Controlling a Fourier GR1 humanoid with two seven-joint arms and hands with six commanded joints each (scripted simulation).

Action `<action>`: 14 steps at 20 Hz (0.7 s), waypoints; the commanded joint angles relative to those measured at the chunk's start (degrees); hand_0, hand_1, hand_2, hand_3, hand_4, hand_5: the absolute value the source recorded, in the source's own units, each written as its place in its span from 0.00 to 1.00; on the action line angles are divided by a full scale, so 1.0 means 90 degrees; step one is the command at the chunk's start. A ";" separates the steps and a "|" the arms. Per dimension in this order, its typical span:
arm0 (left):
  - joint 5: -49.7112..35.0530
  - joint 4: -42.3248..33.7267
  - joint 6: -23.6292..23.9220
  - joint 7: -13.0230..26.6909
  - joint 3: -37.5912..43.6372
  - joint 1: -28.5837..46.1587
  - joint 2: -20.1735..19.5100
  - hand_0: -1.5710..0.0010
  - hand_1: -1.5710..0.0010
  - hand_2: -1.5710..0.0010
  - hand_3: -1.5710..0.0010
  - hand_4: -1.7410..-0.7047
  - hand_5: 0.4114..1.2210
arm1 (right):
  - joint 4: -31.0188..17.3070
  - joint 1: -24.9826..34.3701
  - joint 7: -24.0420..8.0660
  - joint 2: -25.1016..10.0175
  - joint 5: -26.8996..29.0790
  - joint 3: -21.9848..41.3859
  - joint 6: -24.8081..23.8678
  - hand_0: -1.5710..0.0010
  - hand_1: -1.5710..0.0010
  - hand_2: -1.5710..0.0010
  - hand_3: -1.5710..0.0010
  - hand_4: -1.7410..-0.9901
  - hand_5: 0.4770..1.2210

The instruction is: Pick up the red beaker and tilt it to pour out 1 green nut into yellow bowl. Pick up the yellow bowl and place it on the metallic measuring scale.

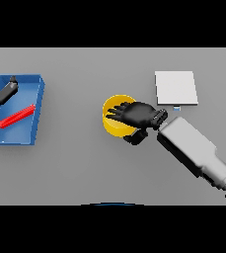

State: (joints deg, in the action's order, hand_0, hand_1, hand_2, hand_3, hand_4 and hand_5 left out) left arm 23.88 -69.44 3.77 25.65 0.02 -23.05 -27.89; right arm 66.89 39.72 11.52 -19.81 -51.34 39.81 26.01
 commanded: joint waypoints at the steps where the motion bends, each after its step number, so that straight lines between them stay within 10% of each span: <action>1: -0.0016 -0.0066 -0.0011 0.0009 -0.0020 0.0034 0.0033 1.00 1.00 1.00 1.00 0.96 0.35 | -0.0039 0.0061 0.0001 0.0017 -0.0002 0.0026 0.0083 1.00 1.00 1.00 1.00 0.64 0.35; 10: -0.0047 0.0012 -0.0074 0.0022 0.0018 0.0036 -0.0028 1.00 1.00 1.00 1.00 0.96 0.36 | -0.0575 0.0182 -0.0439 0.0284 0.0122 -0.0040 0.0533 0.98 0.98 0.95 0.91 0.58 0.44; 14: 0.0001 0.0073 0.0001 0.0009 0.0030 -0.0034 -0.0035 1.00 1.00 1.00 1.00 0.95 0.36 | -0.0486 0.0116 -0.0340 0.0306 0.0155 0.0011 0.0578 0.46 0.47 0.49 0.75 0.37 0.74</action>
State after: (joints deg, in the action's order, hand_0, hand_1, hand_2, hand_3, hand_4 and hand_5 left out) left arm 23.88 -68.79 3.77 25.80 0.28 -23.36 -28.19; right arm 62.53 40.79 8.54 -17.05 -49.90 39.90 31.19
